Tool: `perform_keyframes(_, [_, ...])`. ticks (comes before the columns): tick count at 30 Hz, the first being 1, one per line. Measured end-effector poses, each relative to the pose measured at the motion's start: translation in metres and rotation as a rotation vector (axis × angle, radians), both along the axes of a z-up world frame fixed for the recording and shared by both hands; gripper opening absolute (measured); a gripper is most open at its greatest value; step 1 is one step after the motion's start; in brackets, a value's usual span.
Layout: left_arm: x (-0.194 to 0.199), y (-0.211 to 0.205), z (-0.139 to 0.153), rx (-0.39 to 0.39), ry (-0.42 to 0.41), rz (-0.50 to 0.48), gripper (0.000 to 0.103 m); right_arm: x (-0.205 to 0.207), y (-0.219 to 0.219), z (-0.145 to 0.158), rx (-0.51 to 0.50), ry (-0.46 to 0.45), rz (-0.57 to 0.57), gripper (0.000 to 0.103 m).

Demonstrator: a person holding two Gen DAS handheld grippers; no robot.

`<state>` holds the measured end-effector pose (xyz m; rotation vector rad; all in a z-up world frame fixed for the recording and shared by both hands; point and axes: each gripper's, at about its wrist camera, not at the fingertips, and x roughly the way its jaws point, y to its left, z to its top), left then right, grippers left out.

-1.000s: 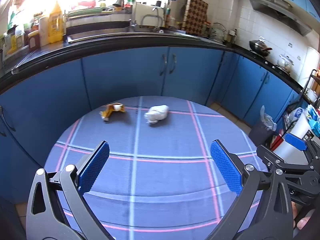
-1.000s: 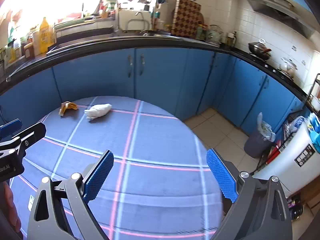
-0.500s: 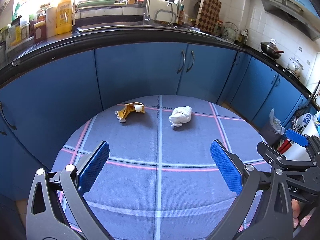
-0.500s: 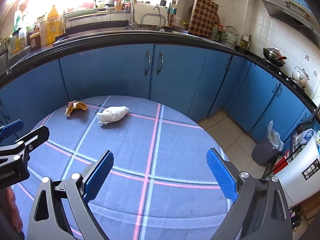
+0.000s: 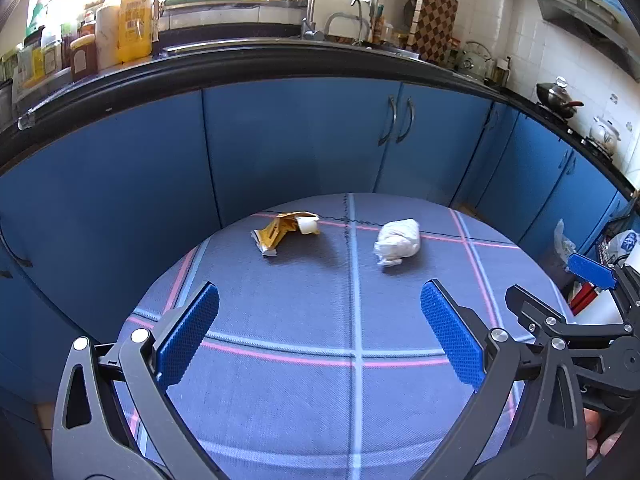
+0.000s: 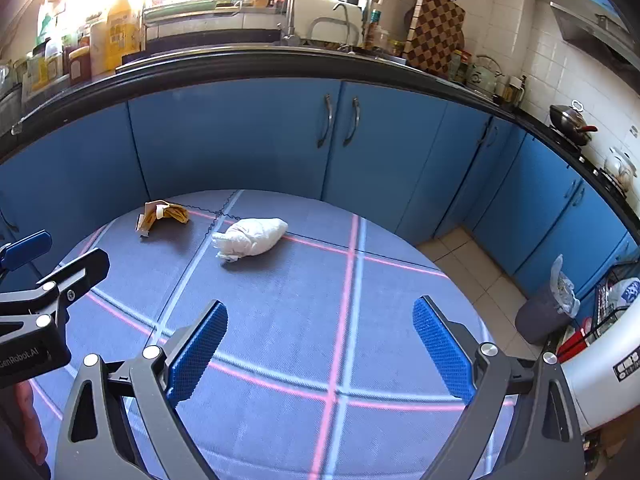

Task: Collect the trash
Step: 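Move both open grippers back over the table toward the wrapper and tissue, then grasp the yellow crumpled wrapper with the left gripper while the right gripper grasps the white tissue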

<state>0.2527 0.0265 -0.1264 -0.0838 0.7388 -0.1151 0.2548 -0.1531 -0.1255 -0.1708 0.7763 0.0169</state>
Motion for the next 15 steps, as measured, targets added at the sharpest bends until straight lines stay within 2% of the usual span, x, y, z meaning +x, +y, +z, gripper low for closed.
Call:
perform_keyframes(9, [0.038, 0.011, -0.023, 0.024, 0.019, 0.017, 0.099, 0.044, 0.018, -0.030, -0.006, 0.038, 0.038, 0.091])
perform_keyframes(15, [0.077, 0.021, -0.035, 0.073, 0.025, 0.025, 0.099, 0.077, 0.030, -0.046, 0.002, 0.063, 0.062, 0.091])
